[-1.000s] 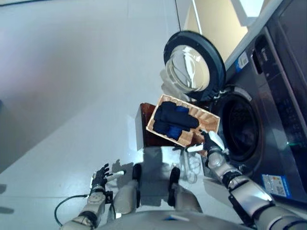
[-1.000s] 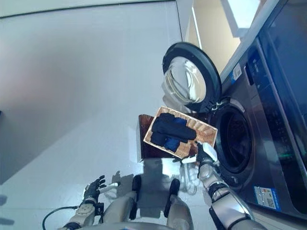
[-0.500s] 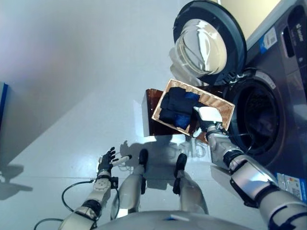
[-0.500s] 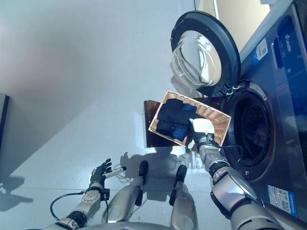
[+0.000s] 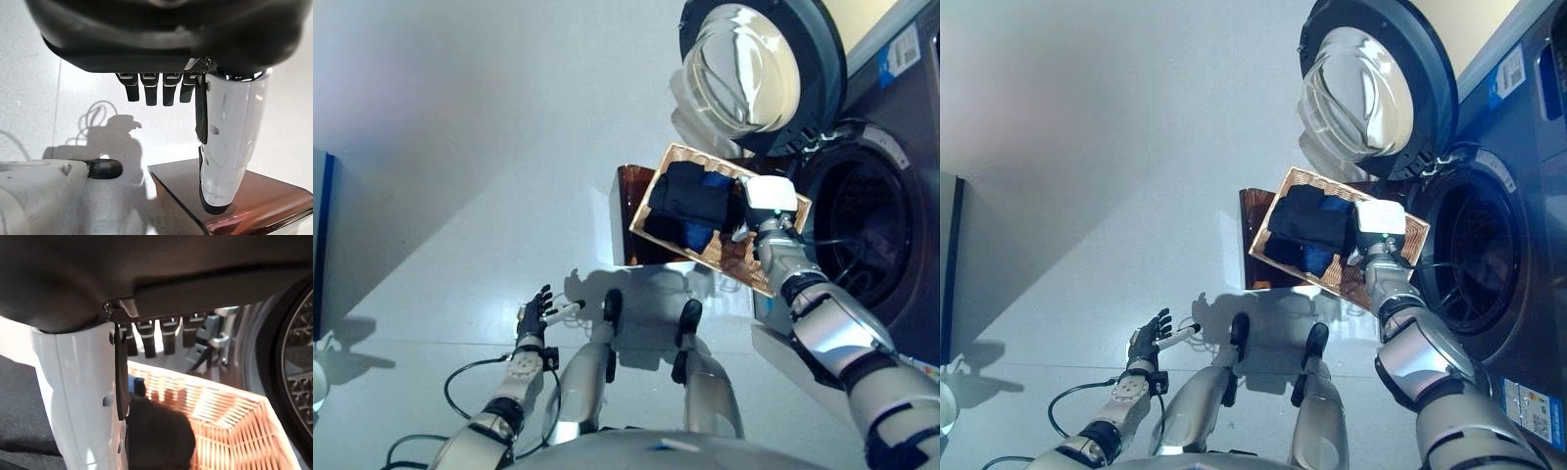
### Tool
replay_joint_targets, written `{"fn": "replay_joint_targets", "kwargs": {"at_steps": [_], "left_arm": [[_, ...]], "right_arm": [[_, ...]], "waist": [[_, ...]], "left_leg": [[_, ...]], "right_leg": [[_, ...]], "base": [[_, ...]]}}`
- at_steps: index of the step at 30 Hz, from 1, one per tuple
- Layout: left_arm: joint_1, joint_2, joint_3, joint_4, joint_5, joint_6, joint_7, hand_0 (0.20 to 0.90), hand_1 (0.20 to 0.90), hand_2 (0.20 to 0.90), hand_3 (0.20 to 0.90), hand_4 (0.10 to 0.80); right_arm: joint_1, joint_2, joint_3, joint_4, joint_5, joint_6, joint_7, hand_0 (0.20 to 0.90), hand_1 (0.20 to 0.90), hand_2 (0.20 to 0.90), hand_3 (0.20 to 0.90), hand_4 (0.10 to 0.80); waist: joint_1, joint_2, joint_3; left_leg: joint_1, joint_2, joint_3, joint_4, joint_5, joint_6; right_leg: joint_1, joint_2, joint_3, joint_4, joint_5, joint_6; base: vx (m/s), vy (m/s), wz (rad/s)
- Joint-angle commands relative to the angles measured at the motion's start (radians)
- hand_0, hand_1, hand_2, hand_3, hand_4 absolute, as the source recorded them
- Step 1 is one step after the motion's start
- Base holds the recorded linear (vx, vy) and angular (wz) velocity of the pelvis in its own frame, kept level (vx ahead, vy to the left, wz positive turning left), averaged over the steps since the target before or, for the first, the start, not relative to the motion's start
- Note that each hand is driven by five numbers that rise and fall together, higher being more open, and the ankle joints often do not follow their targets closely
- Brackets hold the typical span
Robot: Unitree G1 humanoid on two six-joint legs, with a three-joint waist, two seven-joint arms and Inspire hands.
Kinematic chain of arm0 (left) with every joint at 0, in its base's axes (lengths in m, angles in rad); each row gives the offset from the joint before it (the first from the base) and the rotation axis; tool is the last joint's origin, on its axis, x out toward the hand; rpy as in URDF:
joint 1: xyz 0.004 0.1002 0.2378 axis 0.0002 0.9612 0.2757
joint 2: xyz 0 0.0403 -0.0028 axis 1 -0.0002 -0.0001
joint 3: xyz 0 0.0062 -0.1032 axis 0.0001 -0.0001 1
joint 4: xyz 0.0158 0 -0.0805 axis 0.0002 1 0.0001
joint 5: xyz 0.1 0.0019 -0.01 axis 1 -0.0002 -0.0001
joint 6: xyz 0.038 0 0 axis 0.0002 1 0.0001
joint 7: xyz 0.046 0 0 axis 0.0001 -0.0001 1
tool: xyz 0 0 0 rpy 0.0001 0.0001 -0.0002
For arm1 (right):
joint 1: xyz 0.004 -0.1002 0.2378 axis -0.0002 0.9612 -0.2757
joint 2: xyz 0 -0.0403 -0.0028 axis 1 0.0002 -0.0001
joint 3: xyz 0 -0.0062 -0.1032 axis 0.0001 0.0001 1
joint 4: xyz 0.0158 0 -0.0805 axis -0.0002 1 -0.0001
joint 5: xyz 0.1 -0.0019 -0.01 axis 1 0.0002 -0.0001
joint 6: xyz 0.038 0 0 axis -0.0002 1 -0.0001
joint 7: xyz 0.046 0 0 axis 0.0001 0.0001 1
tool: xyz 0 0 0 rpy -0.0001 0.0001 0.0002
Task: Pick up the clothes and place them into the washing machine
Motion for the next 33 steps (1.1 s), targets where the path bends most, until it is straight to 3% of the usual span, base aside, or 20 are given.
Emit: {"fn": "replay_joint_targets", "kwargs": {"at_steps": [1,22,24,25,26,33], "left_arm": [[-0.010,0.023,-0.001,-0.026,-0.010,-0.052,0.039,0.900,0.900,0.900,0.900,0.800],[-0.026,0.032,-0.029,-0.093,-0.035,-0.070,0.054,0.900,0.900,0.900,0.900,0.800],[-0.024,0.030,-0.029,-0.086,-0.034,-0.071,0.053,0.900,0.900,0.900,0.900,0.800],[-0.024,0.028,-0.032,-0.085,-0.033,-0.071,0.054,0.900,0.900,0.900,0.900,0.800],[-0.023,0.029,-0.032,-0.088,-0.031,-0.072,0.055,0.900,0.900,0.900,0.900,0.800],[-0.007,0.031,-0.031,-0.102,-0.024,-0.075,0.055,0.900,0.900,0.900,0.900,0.800]], "right_arm": [[-0.129,-0.050,0.066,0.000,0.014,0.016,-0.074,0.900,0.900,0.900,0.900,0.800],[-0.194,-0.050,0.062,0.035,0.065,0.015,-0.092,0.900,0.900,0.900,0.900,0.800],[-0.192,-0.047,0.061,0.035,0.063,0.015,-0.091,0.491,0.491,0.491,0.491,0.508],[-0.189,-0.045,0.060,0.036,0.061,0.016,-0.093,0.414,0.414,0.414,0.414,0.453],[-0.187,-0.044,0.059,0.039,0.059,0.017,-0.093,0.200,0.200,0.200,0.200,0.300],[-0.188,-0.048,0.058,0.053,0.042,0.030,-0.090,0.200,0.200,0.200,0.200,0.300]], "waist": [[0.021,-0.020,-0.009],[0.052,0.009,0.028],[0.055,0.012,0.027],[0.056,0.015,0.027],[0.057,0.017,0.026],[0.063,0.037,0.024]], "left_leg": [[-0.054,-0.050,-0.017,0.050,0.006,-0.039],[-0.115,-0.067,-0.042,0.049,0.021,-0.047],[-0.115,-0.068,-0.042,0.046,0.021,-0.047],[-0.114,-0.069,-0.044,0.045,0.020,-0.047],[-0.115,-0.070,-0.045,0.045,0.020,-0.047],[-0.117,-0.074,-0.051,0.037,0.027,-0.051]], "right_leg": [[0.003,-0.028,0.026,0.046,-0.002,0.038],[-0.040,-0.045,-0.001,0.057,-0.006,0.040],[-0.042,-0.047,-0.004,0.058,-0.008,0.039],[-0.041,-0.047,-0.004,0.058,-0.009,0.039],[-0.041,-0.047,-0.005,0.059,-0.010,0.038],[-0.049,-0.051,-0.005,0.062,-0.009,0.038]], "base": [[0.000,0.000,0.00],[0.005,0.003,0.04],[0.007,0.005,0.02],[0.010,0.012,0.06],[0.005,0.011,0.07],[-0.001,0.003,0.01]]}}
